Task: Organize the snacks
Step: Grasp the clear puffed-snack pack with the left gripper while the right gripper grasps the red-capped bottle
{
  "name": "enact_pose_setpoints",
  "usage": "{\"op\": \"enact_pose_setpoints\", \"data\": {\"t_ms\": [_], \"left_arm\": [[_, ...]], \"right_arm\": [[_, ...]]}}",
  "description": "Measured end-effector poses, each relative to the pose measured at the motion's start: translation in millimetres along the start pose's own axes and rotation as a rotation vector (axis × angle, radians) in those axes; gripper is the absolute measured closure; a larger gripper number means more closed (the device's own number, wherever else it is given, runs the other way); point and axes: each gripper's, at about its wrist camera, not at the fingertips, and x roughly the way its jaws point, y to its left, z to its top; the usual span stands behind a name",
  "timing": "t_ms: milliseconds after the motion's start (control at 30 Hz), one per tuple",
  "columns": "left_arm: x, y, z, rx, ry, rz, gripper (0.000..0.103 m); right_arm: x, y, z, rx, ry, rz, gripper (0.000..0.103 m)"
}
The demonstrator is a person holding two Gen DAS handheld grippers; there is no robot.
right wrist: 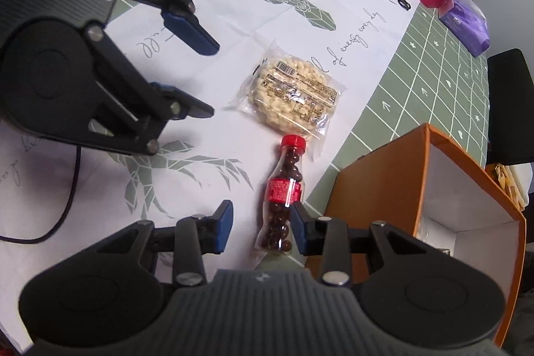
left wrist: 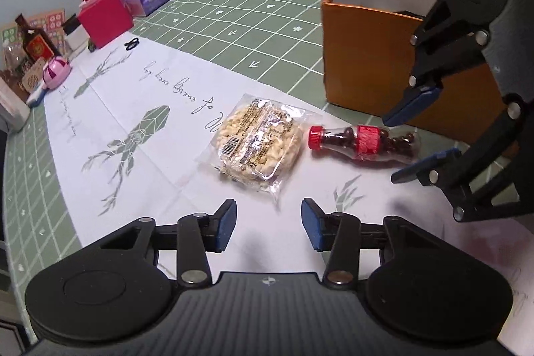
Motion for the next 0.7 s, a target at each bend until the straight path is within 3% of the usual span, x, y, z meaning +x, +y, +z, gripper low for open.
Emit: {"op": "enact_pose_setpoints", "data": {"t_ms": [233,367,433,533,633,700], "left_arm": [[19.9,3.1,0.9,-0.083,-0.034,-0.019,0.050],[30.0,3.0,0.0,-0.120,-0.027,-0.009,0.065],[30.9,4.0,-0.6,-0.147,-0.036,-0.015,0.067],[33.5,3.4,-0.4,-0.175,-0.030,-0.009,0.079],[33.4,2.1,-0.4,-0.192,-0.031,-0.002,0.099],[31.9,0.1,-1.6,-0.191,-0.033,-0.002,0.100]], "right_arm": [[14.1,-6.9,2.9,-0.011,0.030,0.001,0.071],[19.6,-2.8,3.5,-0.039,0.032,-0.023,0.071],[21.9,-0.8,3.2,-0.053,0.034,-0.033,0.071],[25.2,2.2,2.2,-0.068,0.041,-0.048,0.073],[24.0,4.3,1.1,-0.076,0.037,-0.053,0.074],[23.0,4.7,0.2,-0.076,0.035,-0.050,0.074]]}}
